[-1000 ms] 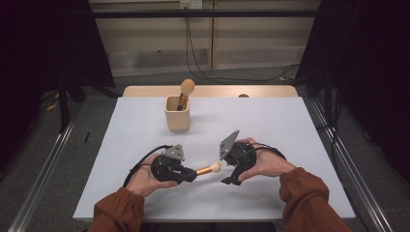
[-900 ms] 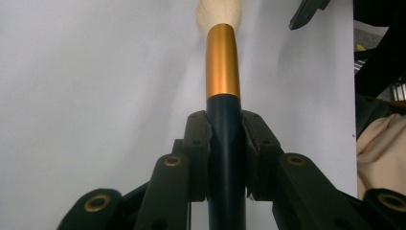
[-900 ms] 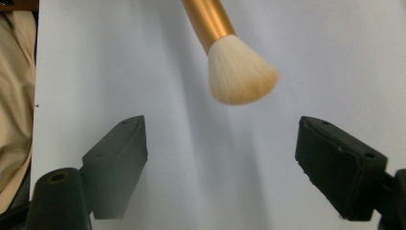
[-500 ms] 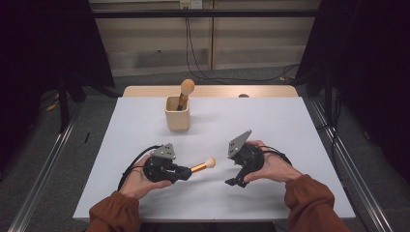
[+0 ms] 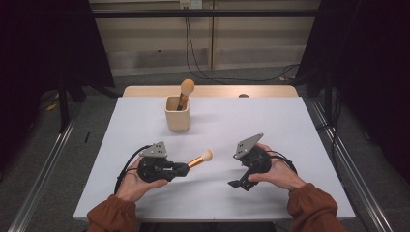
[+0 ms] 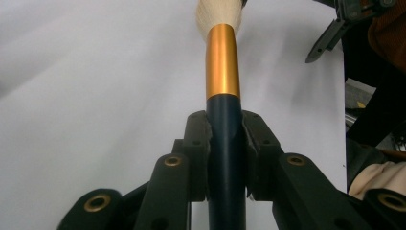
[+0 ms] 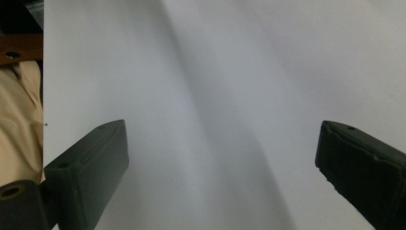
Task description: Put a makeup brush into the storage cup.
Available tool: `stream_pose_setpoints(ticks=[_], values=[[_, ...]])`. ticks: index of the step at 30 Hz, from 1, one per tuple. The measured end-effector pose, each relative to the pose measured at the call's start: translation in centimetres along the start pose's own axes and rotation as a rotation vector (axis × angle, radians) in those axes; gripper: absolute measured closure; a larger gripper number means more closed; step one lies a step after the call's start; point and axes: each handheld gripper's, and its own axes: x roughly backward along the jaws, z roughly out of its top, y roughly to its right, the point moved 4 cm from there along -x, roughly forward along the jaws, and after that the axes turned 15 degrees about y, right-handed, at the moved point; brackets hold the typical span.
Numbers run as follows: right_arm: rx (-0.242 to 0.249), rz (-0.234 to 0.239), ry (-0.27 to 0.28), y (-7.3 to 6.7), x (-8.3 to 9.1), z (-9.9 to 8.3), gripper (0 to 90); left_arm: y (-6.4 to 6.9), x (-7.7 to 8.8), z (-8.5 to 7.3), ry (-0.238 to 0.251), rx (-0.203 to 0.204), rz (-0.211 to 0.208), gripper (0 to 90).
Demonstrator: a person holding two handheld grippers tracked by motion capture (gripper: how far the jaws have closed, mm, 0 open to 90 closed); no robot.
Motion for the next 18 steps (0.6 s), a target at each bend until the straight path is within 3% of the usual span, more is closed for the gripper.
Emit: stream_pose_setpoints(ticks=[4,6,8,10,14,18], values=[[-0.004,0.006,0.034,-0.33,0.38,-0.25,3.3,0.08,0.05,0.09,0.036,0.003,0.0,74.4],[-0.029,0.014,0.044,-0.36,0.54,-0.37,2.9,0.1,0.03,0.16,0.055,0.005,0.004,74.4],[-0.033,-0.021,0.061,-0.34,0.64,-0.48,2.9,0.09,0.05,0.13,0.071,0.01,0.005,74.4],[-0.055,-0.021,0.086,-0.41,0.72,-0.53,2.7,0.09,0.08,0.13,0.084,0.009,0.009,74.4],[-0.068,-0.041,0.113,-0.61,0.76,-0.47,2.8,0.09,0.3,0.39,0.125,0.003,0.013,74.4],[-0.068,-0.065,0.172,-0.87,0.75,-0.31,3.3,0.5,0.35,0.63,0.145,-0.011,0.0,74.4]])
